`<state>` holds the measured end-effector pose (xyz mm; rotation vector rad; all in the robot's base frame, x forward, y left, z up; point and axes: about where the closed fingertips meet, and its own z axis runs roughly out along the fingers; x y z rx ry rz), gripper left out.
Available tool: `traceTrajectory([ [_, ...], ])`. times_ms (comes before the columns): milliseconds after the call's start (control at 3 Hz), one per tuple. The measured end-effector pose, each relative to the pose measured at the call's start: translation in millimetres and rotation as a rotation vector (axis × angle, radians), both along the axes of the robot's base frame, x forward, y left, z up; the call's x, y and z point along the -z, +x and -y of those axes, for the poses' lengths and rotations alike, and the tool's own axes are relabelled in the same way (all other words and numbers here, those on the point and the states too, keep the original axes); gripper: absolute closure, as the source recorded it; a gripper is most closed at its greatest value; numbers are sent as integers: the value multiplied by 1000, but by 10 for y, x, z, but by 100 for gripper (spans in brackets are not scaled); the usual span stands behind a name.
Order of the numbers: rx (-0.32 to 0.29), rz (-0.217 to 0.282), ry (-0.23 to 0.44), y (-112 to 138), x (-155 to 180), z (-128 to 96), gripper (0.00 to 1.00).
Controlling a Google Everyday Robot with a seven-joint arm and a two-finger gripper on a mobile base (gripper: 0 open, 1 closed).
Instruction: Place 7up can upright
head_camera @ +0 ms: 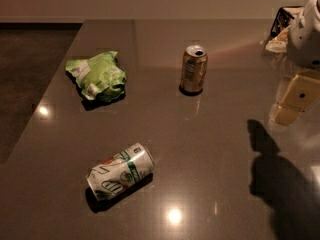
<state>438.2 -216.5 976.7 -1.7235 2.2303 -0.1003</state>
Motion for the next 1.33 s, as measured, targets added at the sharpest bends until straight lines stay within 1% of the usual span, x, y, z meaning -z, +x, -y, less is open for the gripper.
traceTrajectory([
  [333,-1,0,0,0,1,-2,0],
  [667,-42,1,0,29,71,-134,0],
  [1000,-139,-29,-34,15,214,-445,0],
  [1333,-238,-82,-68,29,373,-753,0],
])
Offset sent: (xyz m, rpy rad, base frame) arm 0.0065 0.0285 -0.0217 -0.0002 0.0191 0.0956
